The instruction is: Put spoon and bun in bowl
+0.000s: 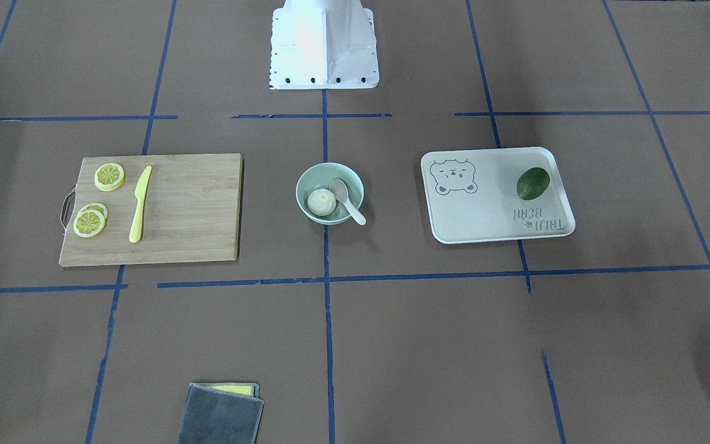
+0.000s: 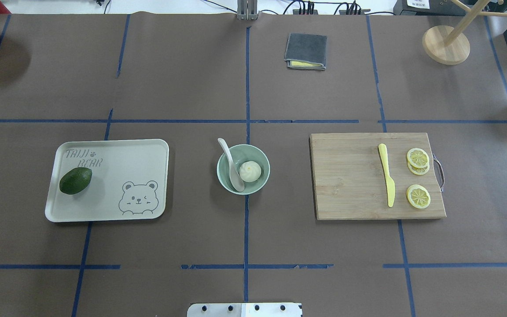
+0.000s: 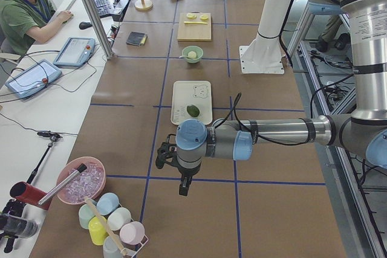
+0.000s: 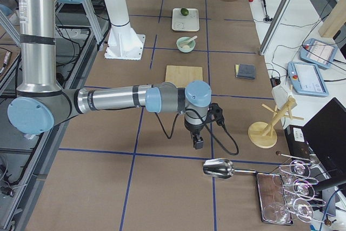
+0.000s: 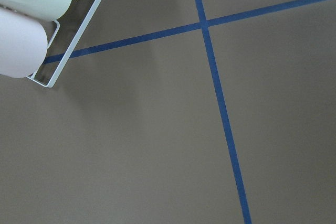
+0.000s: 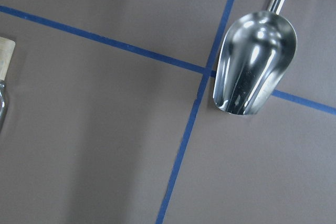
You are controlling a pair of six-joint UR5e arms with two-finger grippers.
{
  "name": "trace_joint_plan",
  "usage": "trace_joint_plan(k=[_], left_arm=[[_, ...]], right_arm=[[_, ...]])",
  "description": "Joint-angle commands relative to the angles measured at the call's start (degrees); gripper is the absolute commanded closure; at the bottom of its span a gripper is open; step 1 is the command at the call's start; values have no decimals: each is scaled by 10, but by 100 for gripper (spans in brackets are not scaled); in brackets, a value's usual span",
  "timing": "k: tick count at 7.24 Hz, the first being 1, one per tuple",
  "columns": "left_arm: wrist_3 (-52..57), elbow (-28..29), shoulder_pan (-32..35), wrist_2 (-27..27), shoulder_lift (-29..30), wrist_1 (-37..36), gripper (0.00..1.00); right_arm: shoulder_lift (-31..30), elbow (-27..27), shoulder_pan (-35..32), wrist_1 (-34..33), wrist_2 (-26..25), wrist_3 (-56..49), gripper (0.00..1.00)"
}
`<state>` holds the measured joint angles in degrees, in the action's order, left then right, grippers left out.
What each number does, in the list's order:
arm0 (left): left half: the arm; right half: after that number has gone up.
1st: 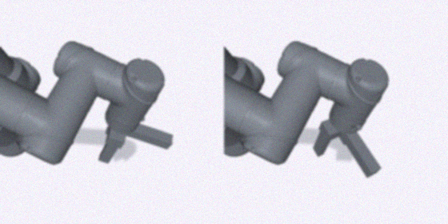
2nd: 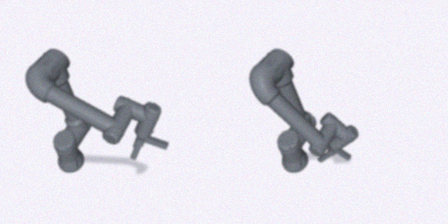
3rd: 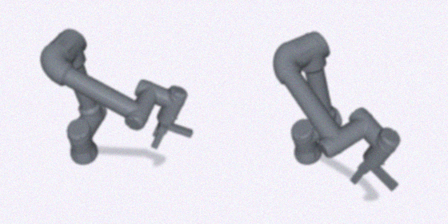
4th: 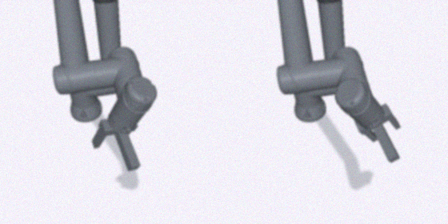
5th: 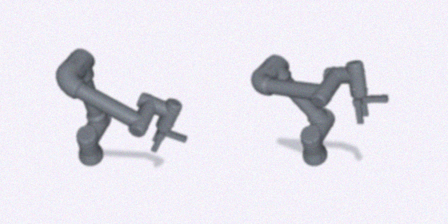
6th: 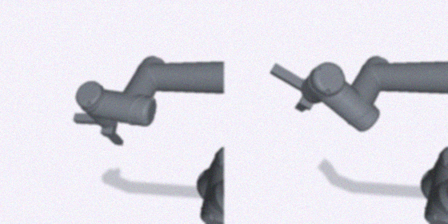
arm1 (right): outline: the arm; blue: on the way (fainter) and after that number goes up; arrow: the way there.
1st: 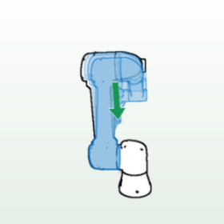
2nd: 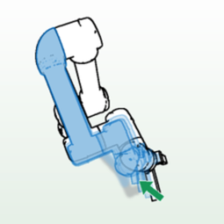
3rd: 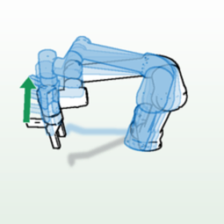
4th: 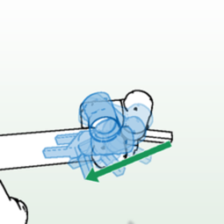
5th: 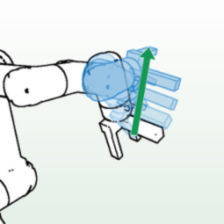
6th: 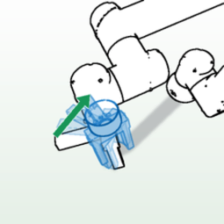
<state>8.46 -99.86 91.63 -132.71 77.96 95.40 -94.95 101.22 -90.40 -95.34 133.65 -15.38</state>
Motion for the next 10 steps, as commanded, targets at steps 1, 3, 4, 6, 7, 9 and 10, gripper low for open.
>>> trace_joint_plan(k=[1,3,4,6,7,9,10], left_arm=[[-5,-14,0,-2,12,-53,0],[-13,-17,0,1,16,-50,0],[-9,-17,0,-2,18,-48,0],[-7,-17,0,-4,18,-46,0],[-7,-17,0,-4,18,-46,0],[-6,-17,0,-4,18,-46,0],[-6,-17,0,-3,18,-46,0]], right_arm=[[-16,2,-3,1,-6,-1,0],[-16,0,-3,1,-5,-1,0],[-16,-2,-2,0,-2,-1,0],[-25,-5,-2,-1,0,2,0],[-35,-4,-2,17,0,5,0],[-34,-6,-2,23,-1,9,0],[-34,-5,-2,23,-1,8,0]])
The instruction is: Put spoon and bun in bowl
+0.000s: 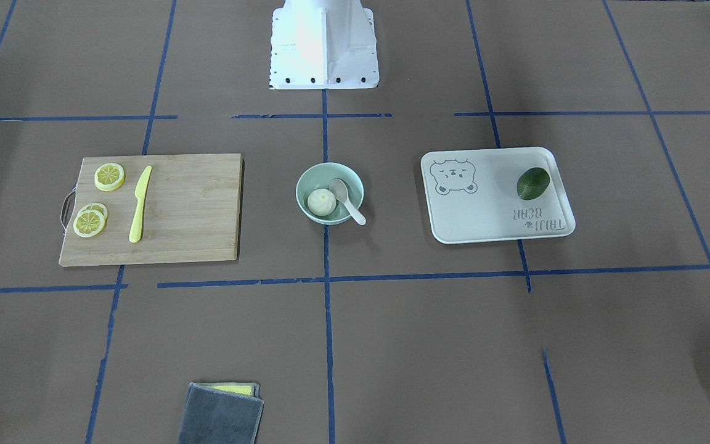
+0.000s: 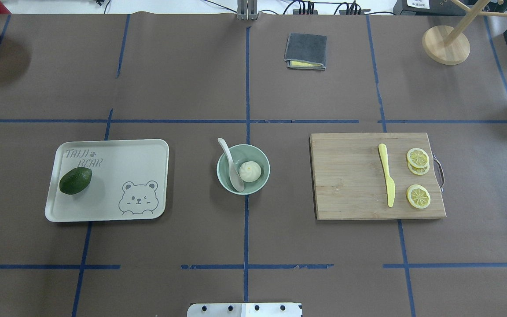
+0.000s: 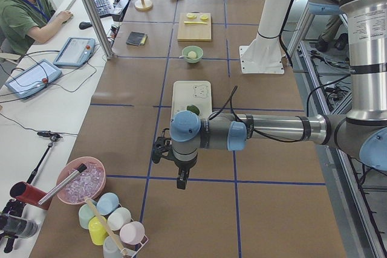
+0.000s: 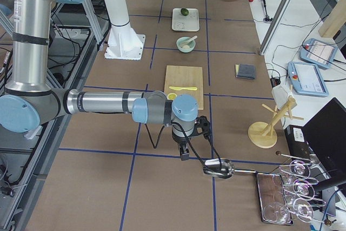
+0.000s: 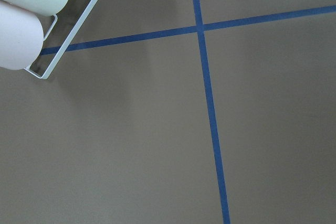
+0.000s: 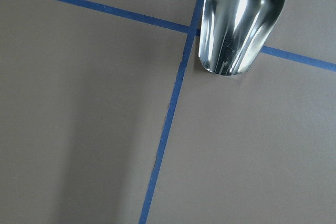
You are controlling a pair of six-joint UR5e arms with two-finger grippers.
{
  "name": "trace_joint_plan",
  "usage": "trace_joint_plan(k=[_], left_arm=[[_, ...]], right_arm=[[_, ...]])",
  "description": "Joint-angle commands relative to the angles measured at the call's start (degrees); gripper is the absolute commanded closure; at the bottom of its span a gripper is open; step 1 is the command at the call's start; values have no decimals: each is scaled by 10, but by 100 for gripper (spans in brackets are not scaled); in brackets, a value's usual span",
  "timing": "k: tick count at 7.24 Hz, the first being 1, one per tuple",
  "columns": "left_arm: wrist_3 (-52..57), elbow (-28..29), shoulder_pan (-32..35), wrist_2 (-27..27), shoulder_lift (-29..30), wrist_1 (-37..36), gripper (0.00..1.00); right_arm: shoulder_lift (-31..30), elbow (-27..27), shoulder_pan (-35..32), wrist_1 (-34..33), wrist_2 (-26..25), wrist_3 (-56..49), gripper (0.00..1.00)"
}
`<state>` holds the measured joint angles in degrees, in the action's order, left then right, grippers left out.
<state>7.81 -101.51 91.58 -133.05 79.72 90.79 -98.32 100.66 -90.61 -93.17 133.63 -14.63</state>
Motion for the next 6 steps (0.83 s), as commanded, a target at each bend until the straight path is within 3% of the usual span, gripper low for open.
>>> trace_joint_plan(k=[1,6], left_arm=[[0,0,0,0,0,1,0],[0,-5,0,0,0,0,0]], right_arm=[[0,2,0,3,0,-2,0],[-1,1,0,3,0,-2,0]])
